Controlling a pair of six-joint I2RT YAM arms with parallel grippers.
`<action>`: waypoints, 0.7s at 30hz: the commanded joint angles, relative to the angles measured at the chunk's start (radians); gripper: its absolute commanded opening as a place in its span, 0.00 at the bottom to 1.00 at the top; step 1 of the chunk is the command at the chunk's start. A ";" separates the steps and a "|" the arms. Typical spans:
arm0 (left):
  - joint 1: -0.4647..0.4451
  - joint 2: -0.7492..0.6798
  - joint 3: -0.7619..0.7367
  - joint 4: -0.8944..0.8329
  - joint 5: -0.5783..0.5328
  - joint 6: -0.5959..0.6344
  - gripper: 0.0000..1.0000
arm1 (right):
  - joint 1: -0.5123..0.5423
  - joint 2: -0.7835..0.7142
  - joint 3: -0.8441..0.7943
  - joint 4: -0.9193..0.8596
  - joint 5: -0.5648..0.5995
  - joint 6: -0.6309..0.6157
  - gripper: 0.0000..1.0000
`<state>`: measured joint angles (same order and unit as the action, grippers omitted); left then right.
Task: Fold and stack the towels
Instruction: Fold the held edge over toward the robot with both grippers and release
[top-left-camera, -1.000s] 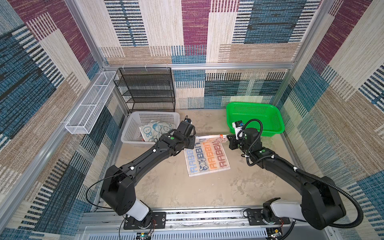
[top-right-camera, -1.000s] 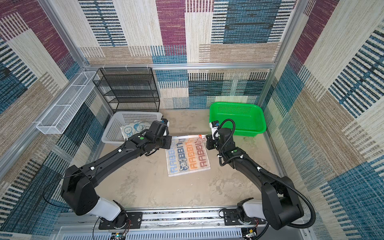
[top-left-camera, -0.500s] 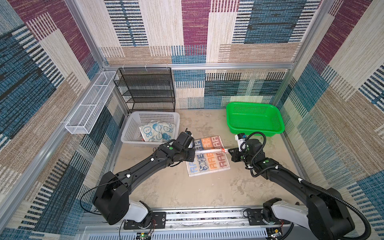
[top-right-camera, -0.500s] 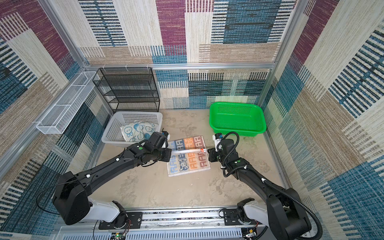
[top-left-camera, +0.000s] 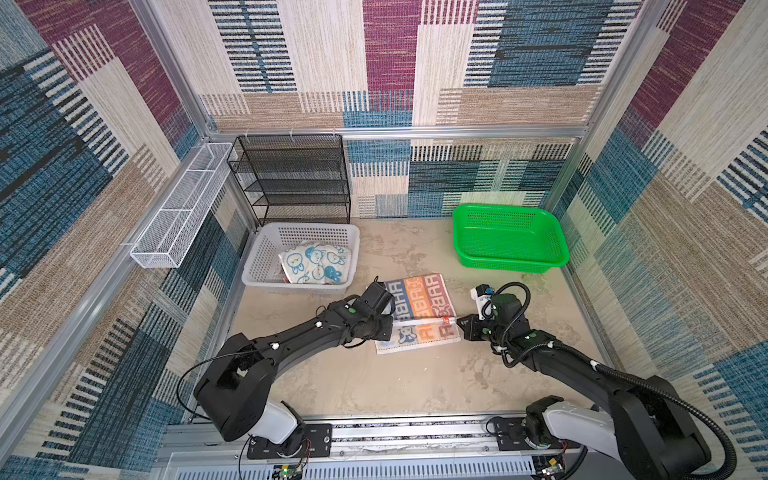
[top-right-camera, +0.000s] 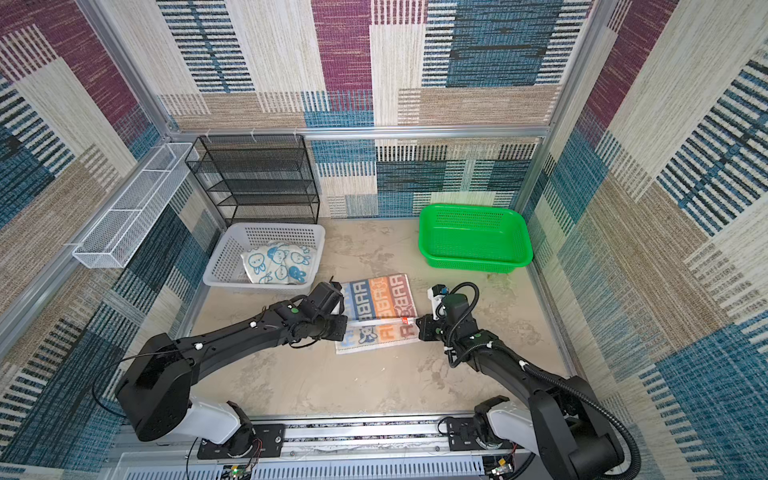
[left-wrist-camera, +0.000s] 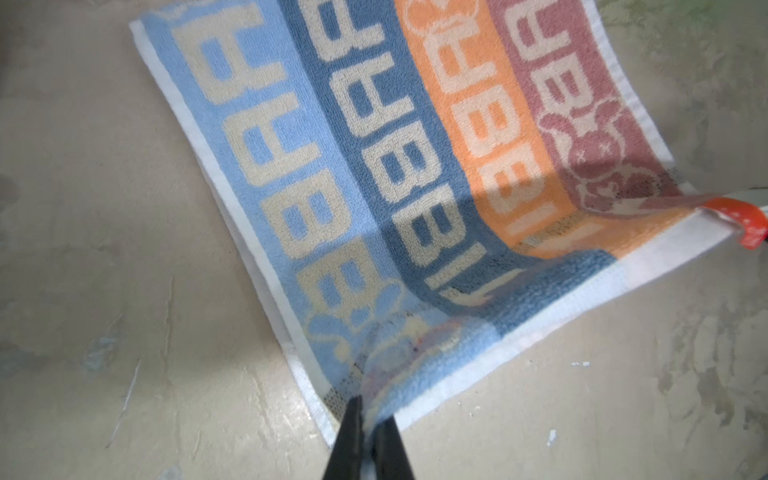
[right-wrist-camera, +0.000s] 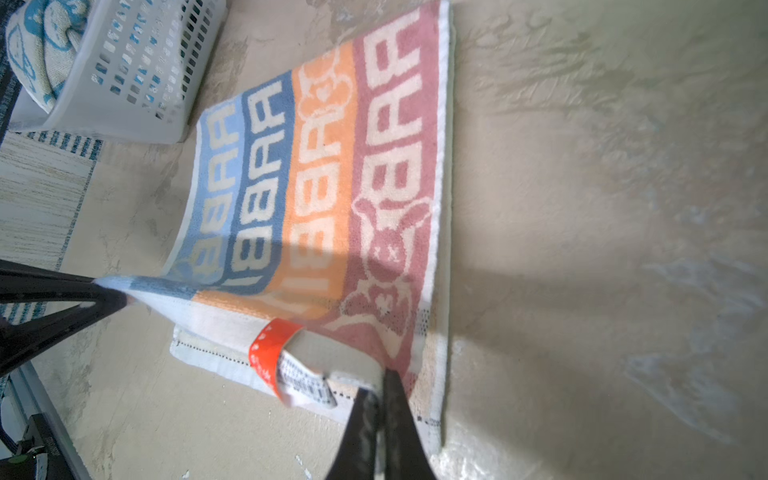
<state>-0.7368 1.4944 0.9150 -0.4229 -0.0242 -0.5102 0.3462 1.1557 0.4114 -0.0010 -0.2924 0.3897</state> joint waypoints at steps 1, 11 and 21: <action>-0.014 0.012 -0.013 0.004 -0.036 -0.030 0.00 | -0.002 0.000 -0.021 0.035 0.000 0.046 0.00; -0.044 -0.005 -0.030 -0.011 -0.053 -0.039 0.14 | -0.003 -0.037 -0.083 0.014 -0.036 0.070 0.27; -0.062 -0.111 -0.060 -0.039 -0.047 -0.012 0.30 | -0.002 -0.210 -0.062 -0.068 0.025 0.077 0.67</action>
<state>-0.7952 1.4067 0.8654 -0.4385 -0.0715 -0.5266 0.3447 0.9768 0.3367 -0.0574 -0.3023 0.4484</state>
